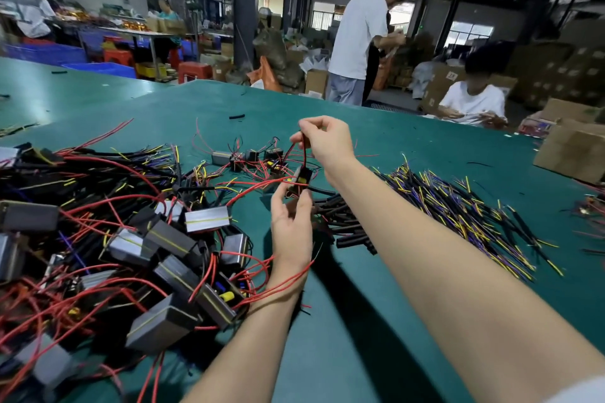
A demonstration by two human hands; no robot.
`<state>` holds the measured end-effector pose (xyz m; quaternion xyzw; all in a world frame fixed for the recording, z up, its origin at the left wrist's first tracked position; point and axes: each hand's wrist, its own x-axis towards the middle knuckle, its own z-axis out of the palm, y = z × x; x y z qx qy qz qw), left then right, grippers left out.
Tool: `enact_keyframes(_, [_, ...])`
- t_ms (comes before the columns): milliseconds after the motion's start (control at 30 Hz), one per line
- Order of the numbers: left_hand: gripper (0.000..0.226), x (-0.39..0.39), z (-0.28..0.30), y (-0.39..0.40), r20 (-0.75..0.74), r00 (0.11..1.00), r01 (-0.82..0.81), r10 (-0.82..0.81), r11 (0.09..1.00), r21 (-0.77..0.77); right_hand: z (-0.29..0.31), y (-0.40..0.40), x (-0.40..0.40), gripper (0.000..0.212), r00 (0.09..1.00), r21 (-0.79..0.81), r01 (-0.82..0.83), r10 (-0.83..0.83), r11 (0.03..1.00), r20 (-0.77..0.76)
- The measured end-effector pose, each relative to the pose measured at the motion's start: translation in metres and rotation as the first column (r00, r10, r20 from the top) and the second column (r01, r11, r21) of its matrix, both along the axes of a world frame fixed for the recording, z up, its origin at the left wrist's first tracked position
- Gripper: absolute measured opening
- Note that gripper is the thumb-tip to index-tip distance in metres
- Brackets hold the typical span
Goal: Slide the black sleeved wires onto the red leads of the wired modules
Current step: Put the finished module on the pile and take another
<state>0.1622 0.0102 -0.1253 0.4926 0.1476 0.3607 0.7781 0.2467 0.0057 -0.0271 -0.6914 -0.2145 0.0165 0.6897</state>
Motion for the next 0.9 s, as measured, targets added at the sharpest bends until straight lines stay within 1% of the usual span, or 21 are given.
enact_keyframes(100, [0.039,-0.001,0.001,0.001,0.013,0.997,-0.07,0.07,0.997,0.028,0.007,-0.013,-0.008,0.018,0.99,0.057,-0.011,0.003,0.998,0.141])
enact_keyframes(200, [0.038,-0.004,0.004,0.0,0.028,0.991,-0.135,0.134,0.989,0.065,0.015,-0.028,-0.019,0.018,0.969,0.06,-0.032,0.016,0.998,0.247])
enact_keyframes(300, [0.037,-0.008,0.005,0.0,0.007,0.989,-0.147,0.147,0.983,0.107,0.021,-0.042,-0.031,0.018,0.953,0.049,-0.041,0.025,0.998,0.302])
enact_keyframes(367, [0.039,-0.006,0.004,0.003,-0.006,0.99,-0.14,0.141,0.986,0.091,0.025,-0.051,-0.037,0.016,0.951,0.083,-0.021,-0.006,0.996,0.308])
enact_keyframes(433, [0.041,-0.004,0.004,0.005,-0.026,0.994,-0.108,0.108,0.994,0.027,0.029,-0.061,-0.04,0.013,0.968,0.144,0.001,-0.037,0.99,0.249])
enact_keyframes(467, [0.042,-0.003,0.003,0.006,-0.031,0.996,-0.087,0.086,0.996,-0.007,0.03,-0.066,-0.04,0.014,0.978,0.146,0.011,-0.041,0.989,0.203])
enact_keyframes(533, [0.045,-0.002,0.002,0.008,-0.038,0.998,-0.05,0.048,0.997,-0.05,0.03,-0.078,-0.038,0.016,0.992,0.041,0.014,-0.019,0.999,0.125])
enact_keyframes(567, [0.047,-0.001,0.002,0.008,-0.049,0.998,-0.038,0.034,0.997,-0.069,0.028,-0.084,-0.037,0.014,0.995,-0.019,0.016,-0.014,1.0,0.102])
enact_keyframes(600, [0.048,0.0,0.001,0.009,-0.059,0.998,-0.031,0.026,0.996,-0.084,0.026,-0.09,-0.036,0.01,0.996,-0.035,0.03,-0.027,0.999,0.087])
enact_keyframes(667, [0.048,0.001,0.0,0.011,-0.064,0.998,-0.036,0.03,0.995,-0.091,0.021,-0.1,-0.033,0.006,0.994,0.055,0.096,-0.099,0.994,0.052])
enact_keyframes(733, [0.049,0.0,0.0,0.01,-0.077,0.996,-0.054,0.051,0.998,-0.042,0.02,-0.109,-0.031,0.007,0.988,0.166,0.154,-0.156,0.974,-0.002])
enact_keyframes(767, [0.049,0.0,0.0,0.009,-0.077,0.995,-0.062,0.06,0.998,-0.025,0.02,-0.113,-0.031,0.006,0.987,0.204,0.16,-0.158,0.966,-0.028])
enact_keyframes(833, [0.046,0.0,0.001,0.01,-0.055,0.996,-0.07,0.068,0.997,-0.041,0.021,-0.119,-0.032,0.008,0.991,0.252,0.13,-0.117,0.959,-0.066])
enact_keyframes(900, [0.035,-0.002,0.003,0.009,-0.032,0.997,-0.073,0.072,0.997,-0.035,0.021,-0.126,-0.037,0.01,0.995,0.258,0.065,-0.045,0.964,-0.083])
